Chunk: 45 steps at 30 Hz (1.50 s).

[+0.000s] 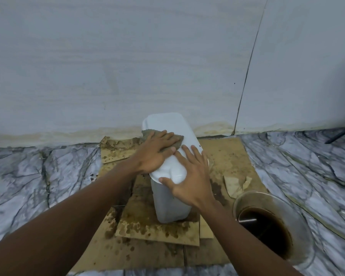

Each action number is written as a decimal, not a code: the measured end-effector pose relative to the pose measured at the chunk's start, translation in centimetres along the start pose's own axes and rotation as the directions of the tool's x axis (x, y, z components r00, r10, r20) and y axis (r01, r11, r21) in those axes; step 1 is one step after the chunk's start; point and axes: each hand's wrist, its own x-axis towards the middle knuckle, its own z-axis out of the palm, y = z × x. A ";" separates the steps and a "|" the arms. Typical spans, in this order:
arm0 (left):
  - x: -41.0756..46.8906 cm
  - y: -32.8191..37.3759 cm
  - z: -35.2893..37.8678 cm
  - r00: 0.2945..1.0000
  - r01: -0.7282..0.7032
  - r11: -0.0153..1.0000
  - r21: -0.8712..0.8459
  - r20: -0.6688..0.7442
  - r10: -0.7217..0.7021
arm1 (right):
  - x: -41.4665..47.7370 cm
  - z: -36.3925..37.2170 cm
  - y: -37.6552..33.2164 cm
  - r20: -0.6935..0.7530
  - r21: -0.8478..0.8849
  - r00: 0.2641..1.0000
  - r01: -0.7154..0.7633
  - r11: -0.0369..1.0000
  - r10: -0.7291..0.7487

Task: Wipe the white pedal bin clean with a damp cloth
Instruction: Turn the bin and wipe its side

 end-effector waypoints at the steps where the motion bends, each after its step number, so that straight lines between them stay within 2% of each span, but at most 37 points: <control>1: 0.1 0.0 0.1 1.000 0.006 1.000 -0.001 -0.012 -0.006 | 0.7 0.0 -0.1 0.041 0.007 0.999 -0.018 1.000 0.018; 4: 0.5 0.0 0.1 0.997 0.036 0.999 -0.026 -0.072 -0.038 | 2.3 -0.7 0.9 0.205 0.034 0.978 0.030 0.999 -0.036; 6: 1.0 -0.1 0.0 0.996 0.037 0.999 -0.033 -0.079 -0.039 | 3.2 -2.2 2.6 0.354 0.051 0.930 0.091 0.995 -0.103; 8: 1.6 -0.2 0.0 0.998 0.024 0.999 -0.029 -0.066 -0.026 | 4.1 -3.7 4.4 0.434 0.050 0.889 0.137 0.989 -0.145; 11: 2.9 -0.4 0.2 0.996 0.030 0.998 -0.055 -0.082 -0.034 | 5.3 -4.2 5.9 0.403 0.084 0.899 0.154 0.985 -0.175; 15: 4.1 -1.3 -1.0 0.978 0.050 0.964 -0.261 -0.182 -0.100 | 6.8 -3.0 5.2 0.311 0.148 0.931 0.151 0.977 -0.191; 17: 4.0 -1.6 -2.2 0.946 0.057 0.892 -0.449 -0.261 -0.192 | 8.5 -2.2 4.2 0.276 0.146 0.946 0.133 0.980 -0.169; 19: 4.1 -2.1 -3.3 0.906 0.061 0.833 -0.550 -0.320 -0.277 | 10.8 -1.5 3.1 0.239 0.157 0.960 0.109 0.982 -0.145; 23: 5.1 -4.5 -4.1 0.819 -0.015 0.764 -0.645 -0.446 -0.360 | 16.0 -0.6 1.1 0.204 0.167 0.975 0.050 0.985 -0.084; 25: 5.6 -5.2 -3.4 0.785 -0.072 0.770 -0.634 -0.512 -0.349 | 18.2 0.0 0.6 0.193 0.176 0.980 0.004 0.984 -0.038; 27: 5.9 -5.5 -2.0 0.741 -0.112 0.800 -0.590 -0.586 -0.328 | 20.0 0.8 0.5 0.168 0.205 0.986 -0.039 0.978 0.004; 29: 6.3 -5.6 -0.2 0.690 -0.080 0.854 -0.515 -0.647 -0.325 | 21.3 1.3 0.8 0.142 0.251 0.989 -0.067 0.966 0.032; 32: 6.7 -6.8 2.4 0.670 -0.015 0.923 -0.385 -0.689 -0.277 | 22.3 1.4 1.5 0.084 0.336 0.995 -0.087 0.938 0.062; 35: 6.8 -8.2 5.2 0.719 0.005 0.976 -0.220 -0.677 -0.156 | 23.0 1.6 2.3 0.036 0.394 0.995 -0.099 0.914 0.092; 38: 6.6 -9.3 7.2 0.751 0.103 0.992 0.069 -0.659 -0.032 | 23.6 1.8 2.9 0.043 0.424 0.994 -0.111 0.899 0.102; 40: 6.4 -10.0 7.8 0.798 0.130 0.942 0.309 -0.596 0.085 | 23.9 1.8 3.4 0.055 0.427 0.994 -0.107 0.898 0.092; 42: 6.2 -10.3 8.2 0.844 0.097 0.868 0.486 -0.503 0.188 | 24.1 1.7 4.2 0.064 0.443 0.996 -0.087 0.892 0.065; 45: 7.5 -9.5 7.7 0.848 0.065 0.830 0.554 -0.469 0.247 | 24.0 1.6 4.9 0.075 0.487 0.997 -0.063 0.871 0.030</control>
